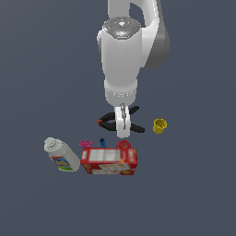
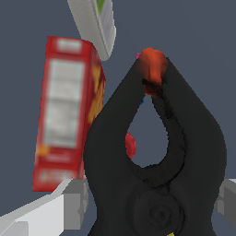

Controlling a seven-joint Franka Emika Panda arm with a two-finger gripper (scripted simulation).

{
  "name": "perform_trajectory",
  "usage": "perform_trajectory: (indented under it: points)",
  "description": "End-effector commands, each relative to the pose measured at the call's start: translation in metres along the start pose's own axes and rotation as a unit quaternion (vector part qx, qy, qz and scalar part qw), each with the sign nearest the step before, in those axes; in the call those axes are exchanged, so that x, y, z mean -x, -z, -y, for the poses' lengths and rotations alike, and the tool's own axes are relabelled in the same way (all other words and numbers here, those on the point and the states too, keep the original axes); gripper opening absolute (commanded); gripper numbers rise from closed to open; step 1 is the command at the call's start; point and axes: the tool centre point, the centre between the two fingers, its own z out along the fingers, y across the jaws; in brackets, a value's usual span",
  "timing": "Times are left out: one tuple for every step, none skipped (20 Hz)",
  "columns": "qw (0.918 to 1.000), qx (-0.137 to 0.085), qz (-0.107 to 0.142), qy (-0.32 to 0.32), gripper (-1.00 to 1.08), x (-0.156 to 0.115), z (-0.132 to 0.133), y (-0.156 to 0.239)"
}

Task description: Pick up a designated object from a clutter of objects.

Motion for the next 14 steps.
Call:
perform_trajectory:
  points:
    - [1.0000,0.000,0.000,0.000,-1.00,-0.007,0.007,0.025]
    - [1.0000,0.000,0.000,0.000,-1.00,-0.010,0.010,0.035]
    - [1.0000,0.000,0.000,0.000,-1.00,-0.013,0.013,0.044]
    - [1.0000,0.000,0.000,0.000,-1.00,-0.016,0.015,0.053]
    - [1.0000,0.000,0.000,0.000,-1.00,-0.019,0.018,0.062]
    - [1.0000,0.000,0.000,0.000,-1.00,-0.021,0.021,0.070]
    - [1.0000,0.000,0.000,0.000,-1.00,-0.023,0.023,0.077]
    - [1.0000,0.000,0.000,0.000,-1.00,-0.025,0.026,0.084]
    - [1.0000,0.000,0.000,0.000,-1.00,-0.028,0.028,0.091]
    - [1.0000,0.000,0.000,0.000,-1.00,-0.029,0.030,0.097]
    - [1.0000,0.000,0.000,0.000,-1.00,-0.031,0.032,0.102]
    - [1.0000,0.000,0.000,0.000,-1.00,-0.033,0.034,0.107]
    - [1.0000,0.000,0.000,0.000,-1.00,-0.034,0.035,0.112]
    - [1.0000,0.000,0.000,0.000,-1.00,-0.035,0.037,0.116]
